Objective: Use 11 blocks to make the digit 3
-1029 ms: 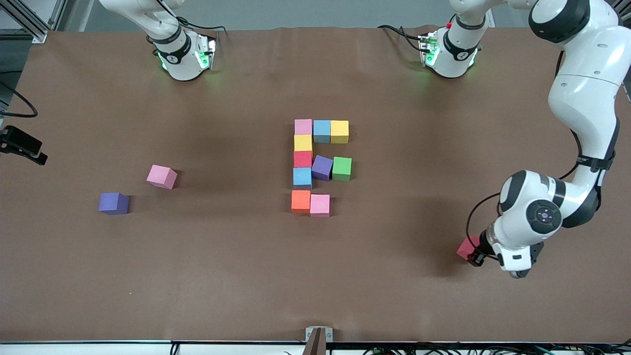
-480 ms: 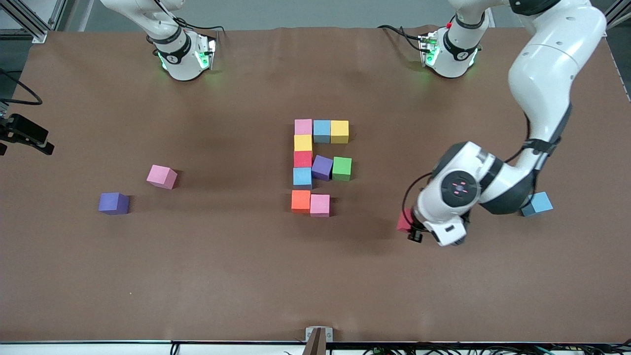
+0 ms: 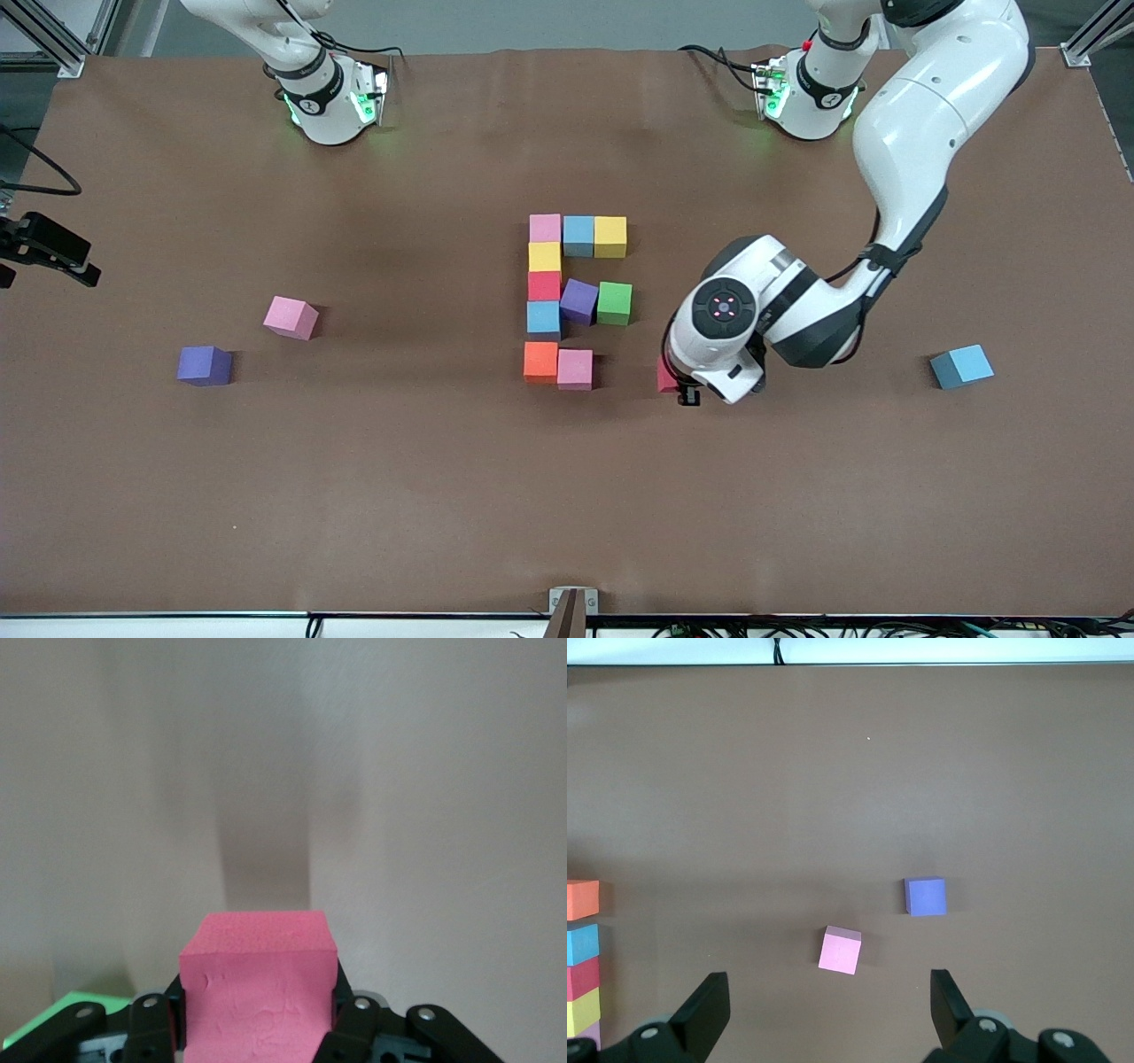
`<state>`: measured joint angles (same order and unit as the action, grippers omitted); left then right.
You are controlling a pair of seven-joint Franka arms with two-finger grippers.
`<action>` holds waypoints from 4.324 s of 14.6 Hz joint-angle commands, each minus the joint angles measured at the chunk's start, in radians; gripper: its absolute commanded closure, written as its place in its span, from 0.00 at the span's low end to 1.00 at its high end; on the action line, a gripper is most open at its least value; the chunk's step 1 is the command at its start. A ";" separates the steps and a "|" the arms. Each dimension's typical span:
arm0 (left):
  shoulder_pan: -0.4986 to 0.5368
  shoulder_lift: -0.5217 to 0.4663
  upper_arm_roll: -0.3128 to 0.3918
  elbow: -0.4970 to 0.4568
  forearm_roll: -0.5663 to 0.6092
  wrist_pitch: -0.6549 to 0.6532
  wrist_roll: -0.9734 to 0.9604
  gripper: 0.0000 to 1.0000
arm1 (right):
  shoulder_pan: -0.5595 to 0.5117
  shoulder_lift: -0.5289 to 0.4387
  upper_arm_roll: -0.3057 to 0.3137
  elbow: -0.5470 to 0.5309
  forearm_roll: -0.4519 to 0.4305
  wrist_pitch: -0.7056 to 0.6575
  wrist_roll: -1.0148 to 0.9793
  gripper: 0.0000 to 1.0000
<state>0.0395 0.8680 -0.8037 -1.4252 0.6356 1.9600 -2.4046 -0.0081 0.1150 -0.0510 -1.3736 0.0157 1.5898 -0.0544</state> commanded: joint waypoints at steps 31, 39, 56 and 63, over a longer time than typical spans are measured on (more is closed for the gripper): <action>-0.388 0.072 0.333 0.129 -0.099 0.194 -0.059 0.00 | -0.016 0.009 0.013 -0.010 -0.010 0.038 0.002 0.00; -0.282 -0.096 0.287 0.131 -0.109 0.117 0.264 0.00 | -0.013 0.009 0.013 -0.010 -0.010 0.038 0.002 0.00; 0.196 -0.535 0.225 0.111 -0.289 -0.272 1.810 0.00 | -0.012 0.009 0.013 -0.012 -0.008 0.038 0.002 0.00; 0.018 -0.774 0.585 -0.055 -0.549 -0.322 2.145 0.00 | -0.012 0.009 0.013 -0.012 -0.003 0.038 0.002 0.00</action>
<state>0.1278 0.2132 -0.3198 -1.3574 0.1416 1.6343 -0.3075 -0.0150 0.1289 -0.0457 -1.3795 0.0143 1.6216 -0.0544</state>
